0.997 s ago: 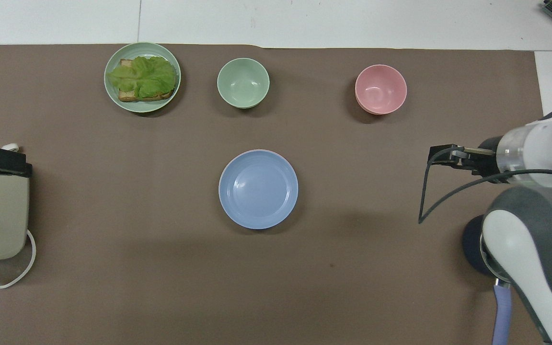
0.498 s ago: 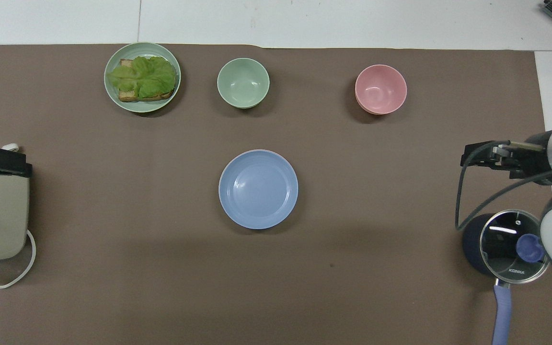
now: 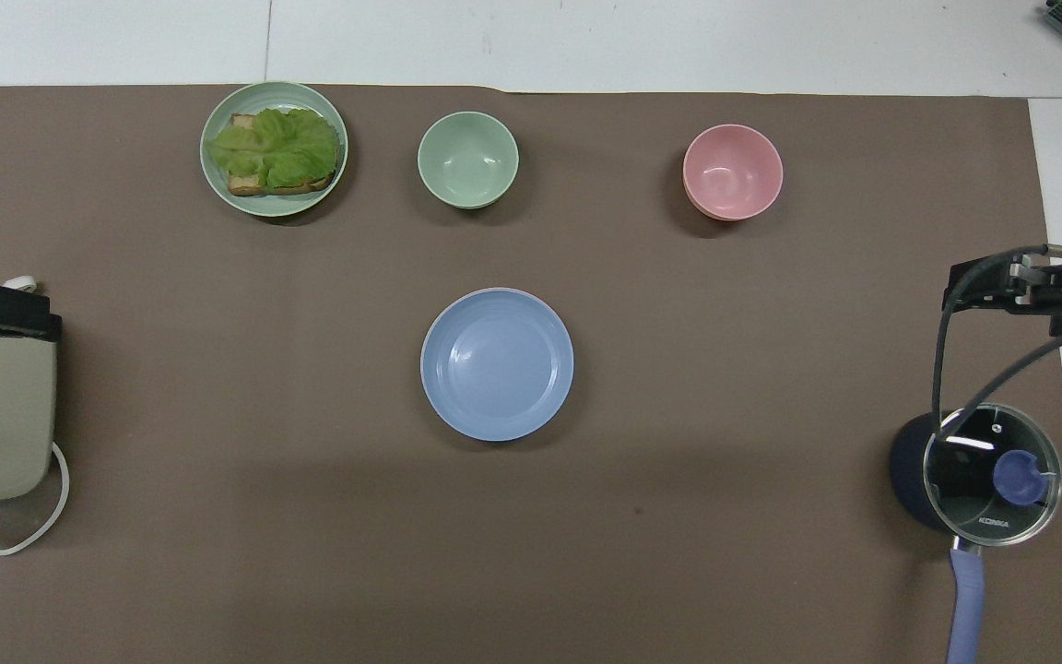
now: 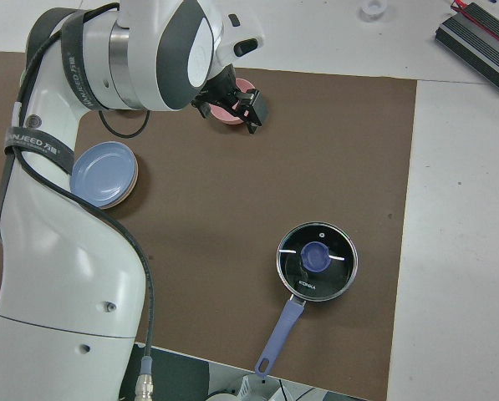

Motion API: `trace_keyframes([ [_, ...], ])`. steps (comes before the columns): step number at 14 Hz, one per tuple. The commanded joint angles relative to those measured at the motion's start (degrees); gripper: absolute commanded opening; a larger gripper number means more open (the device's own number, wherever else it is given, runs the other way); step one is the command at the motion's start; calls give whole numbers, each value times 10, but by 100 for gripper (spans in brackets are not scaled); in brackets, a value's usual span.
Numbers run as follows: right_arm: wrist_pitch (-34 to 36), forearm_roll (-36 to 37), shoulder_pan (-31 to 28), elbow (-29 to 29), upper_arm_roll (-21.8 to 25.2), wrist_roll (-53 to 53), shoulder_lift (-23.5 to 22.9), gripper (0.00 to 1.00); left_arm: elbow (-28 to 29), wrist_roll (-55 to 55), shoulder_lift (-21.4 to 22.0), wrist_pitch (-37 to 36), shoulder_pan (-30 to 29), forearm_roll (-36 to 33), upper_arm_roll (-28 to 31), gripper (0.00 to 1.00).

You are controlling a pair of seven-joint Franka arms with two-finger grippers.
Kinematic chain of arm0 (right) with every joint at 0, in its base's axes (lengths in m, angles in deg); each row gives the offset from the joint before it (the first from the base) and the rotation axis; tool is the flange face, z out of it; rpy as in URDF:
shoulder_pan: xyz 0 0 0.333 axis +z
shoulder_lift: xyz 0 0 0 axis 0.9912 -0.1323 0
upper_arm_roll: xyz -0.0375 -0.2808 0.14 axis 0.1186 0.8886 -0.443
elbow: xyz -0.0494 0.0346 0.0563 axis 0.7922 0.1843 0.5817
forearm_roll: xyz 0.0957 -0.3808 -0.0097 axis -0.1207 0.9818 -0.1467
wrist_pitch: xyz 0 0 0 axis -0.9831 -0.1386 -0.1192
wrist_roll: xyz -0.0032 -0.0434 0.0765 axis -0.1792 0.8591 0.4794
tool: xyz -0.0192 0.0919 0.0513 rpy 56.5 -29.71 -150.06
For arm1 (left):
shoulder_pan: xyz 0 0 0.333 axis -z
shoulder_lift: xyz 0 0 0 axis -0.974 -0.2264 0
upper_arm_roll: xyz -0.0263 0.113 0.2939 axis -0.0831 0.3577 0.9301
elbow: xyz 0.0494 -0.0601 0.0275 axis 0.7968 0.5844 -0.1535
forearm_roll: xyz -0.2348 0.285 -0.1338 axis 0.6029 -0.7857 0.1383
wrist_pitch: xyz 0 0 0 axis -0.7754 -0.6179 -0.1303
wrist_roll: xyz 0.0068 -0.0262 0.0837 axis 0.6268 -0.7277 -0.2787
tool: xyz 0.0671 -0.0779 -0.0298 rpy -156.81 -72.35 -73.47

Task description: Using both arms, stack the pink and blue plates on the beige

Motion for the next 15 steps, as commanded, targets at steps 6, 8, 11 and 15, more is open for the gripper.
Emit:
trace_keyframes([
  [6, 6, 2, 2, -1, -9, -27, 0, 100, -2, 6, 3, -8, -6, -9, -3, 100],
  [8, 6, 1, 2, -2, -9, -28, 0, 100, -2, 6, 3, -8, -7, -9, -3, 100],
  [11, 6, 1, 2, -1, -9, -28, 0, 100, -2, 6, 3, -8, -6, -9, -3, 100],
  [15, 6, 0, 2, -1, -9, -28, 0, 100, -3, 6, 3, -8, -6, -8, -3, 100],
])
